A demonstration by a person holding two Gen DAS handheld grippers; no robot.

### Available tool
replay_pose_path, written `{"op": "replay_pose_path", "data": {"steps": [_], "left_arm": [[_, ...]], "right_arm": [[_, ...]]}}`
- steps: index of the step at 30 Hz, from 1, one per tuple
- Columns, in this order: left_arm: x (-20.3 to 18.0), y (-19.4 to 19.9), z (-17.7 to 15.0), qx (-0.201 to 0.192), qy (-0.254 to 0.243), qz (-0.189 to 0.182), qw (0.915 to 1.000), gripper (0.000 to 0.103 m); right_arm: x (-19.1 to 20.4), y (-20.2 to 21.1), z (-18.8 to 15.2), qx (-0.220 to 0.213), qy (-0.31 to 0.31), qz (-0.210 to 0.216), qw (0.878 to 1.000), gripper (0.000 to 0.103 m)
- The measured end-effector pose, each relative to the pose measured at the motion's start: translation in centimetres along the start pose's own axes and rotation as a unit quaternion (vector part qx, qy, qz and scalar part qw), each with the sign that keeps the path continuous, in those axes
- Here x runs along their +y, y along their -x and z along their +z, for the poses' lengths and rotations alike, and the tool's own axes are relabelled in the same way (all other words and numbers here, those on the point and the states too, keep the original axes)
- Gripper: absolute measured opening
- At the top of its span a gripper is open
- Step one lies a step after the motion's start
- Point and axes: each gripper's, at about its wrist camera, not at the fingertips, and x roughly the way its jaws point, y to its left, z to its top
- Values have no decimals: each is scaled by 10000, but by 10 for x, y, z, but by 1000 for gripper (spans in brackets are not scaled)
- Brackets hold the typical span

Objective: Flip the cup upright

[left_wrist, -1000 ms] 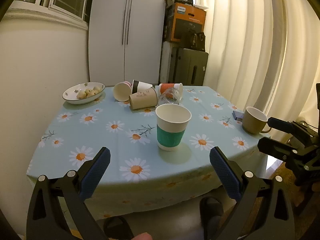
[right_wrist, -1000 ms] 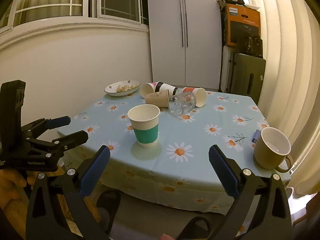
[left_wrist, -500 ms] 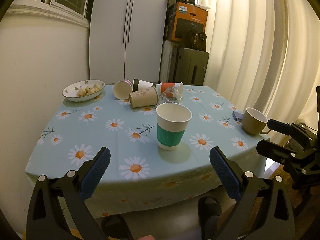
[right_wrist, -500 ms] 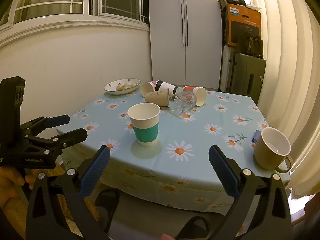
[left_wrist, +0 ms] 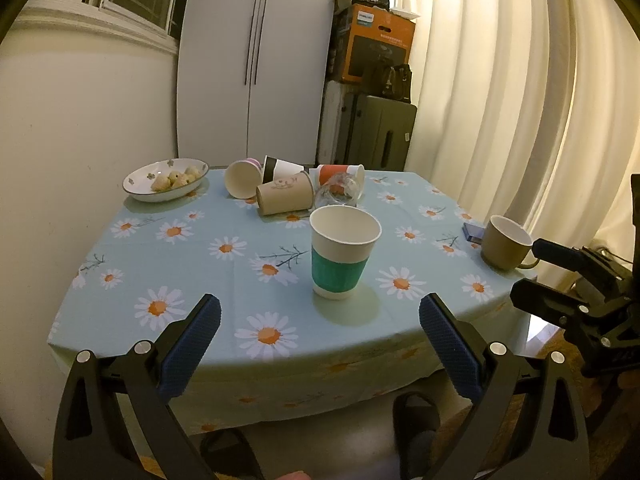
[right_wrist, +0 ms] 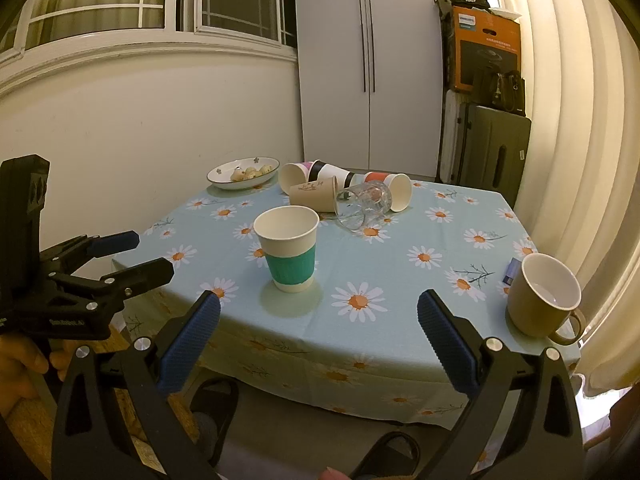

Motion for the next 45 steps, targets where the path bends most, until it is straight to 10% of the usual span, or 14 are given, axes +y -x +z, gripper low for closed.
{"op": "replay_pose_path", "data": {"steps": [45], "left_arm": [[0, -2, 1, 56, 69, -36, 10000, 97]], "right_arm": [[0, -3, 0, 96, 134, -54, 9999, 98]]}}
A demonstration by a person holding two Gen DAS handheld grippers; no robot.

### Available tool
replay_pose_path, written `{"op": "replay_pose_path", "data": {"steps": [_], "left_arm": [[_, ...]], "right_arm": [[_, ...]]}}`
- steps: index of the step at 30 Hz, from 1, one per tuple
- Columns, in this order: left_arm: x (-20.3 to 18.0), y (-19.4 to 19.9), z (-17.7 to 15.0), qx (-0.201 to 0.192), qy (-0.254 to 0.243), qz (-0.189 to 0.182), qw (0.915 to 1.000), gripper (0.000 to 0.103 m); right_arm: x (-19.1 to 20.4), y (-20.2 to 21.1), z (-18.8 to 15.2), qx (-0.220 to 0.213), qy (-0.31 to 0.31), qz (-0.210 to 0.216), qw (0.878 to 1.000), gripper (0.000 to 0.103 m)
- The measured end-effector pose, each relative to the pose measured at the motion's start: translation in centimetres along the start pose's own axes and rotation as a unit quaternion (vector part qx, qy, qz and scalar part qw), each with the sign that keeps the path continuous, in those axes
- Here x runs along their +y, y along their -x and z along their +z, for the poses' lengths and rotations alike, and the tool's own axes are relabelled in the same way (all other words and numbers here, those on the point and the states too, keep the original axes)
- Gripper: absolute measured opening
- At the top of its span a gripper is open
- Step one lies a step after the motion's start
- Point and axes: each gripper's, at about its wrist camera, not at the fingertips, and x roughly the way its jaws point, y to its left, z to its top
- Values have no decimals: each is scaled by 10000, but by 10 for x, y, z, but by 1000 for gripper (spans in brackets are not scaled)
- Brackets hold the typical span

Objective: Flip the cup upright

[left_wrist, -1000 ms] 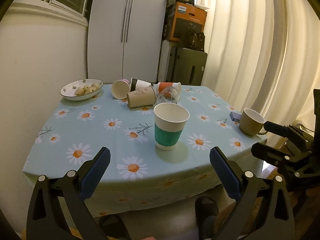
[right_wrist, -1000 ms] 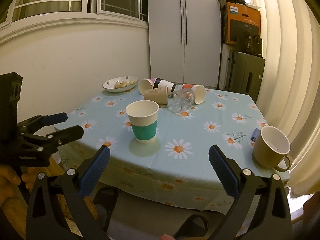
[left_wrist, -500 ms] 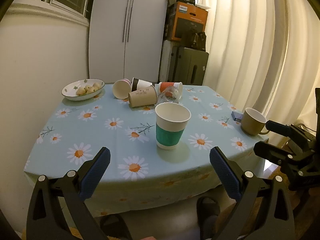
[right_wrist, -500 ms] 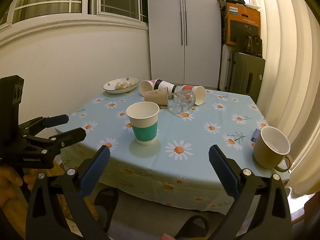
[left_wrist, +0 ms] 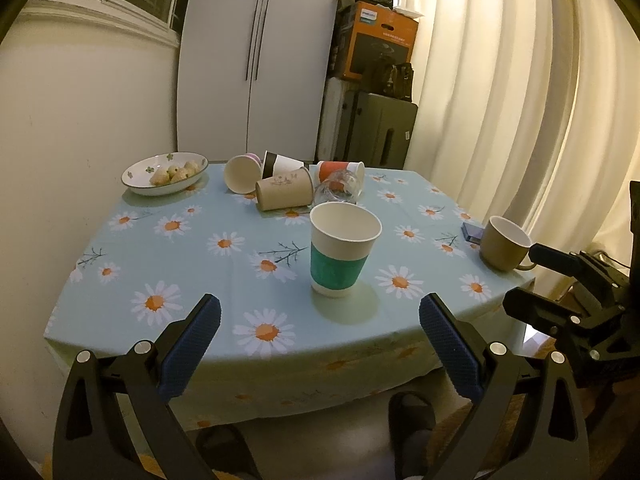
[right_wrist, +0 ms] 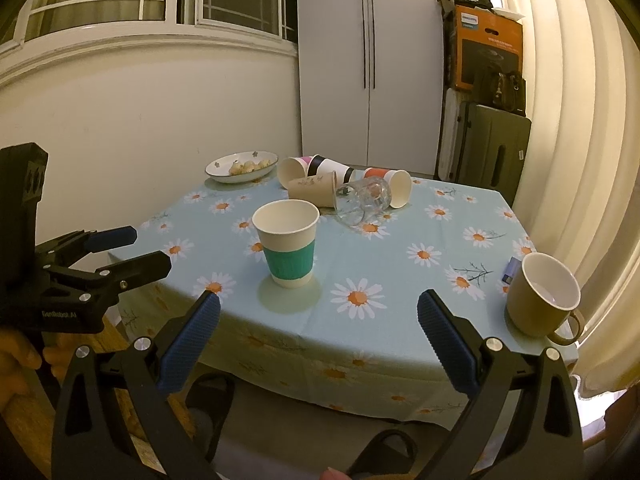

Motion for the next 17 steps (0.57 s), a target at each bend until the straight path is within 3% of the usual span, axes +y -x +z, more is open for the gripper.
{"op": "replay_pose_path", "data": {"steps": [17], "left_arm": [[1, -2, 0, 70, 23, -16, 10000, 97]], "right_arm": [[1, -1, 0, 52, -3, -36, 10000, 98]]}}
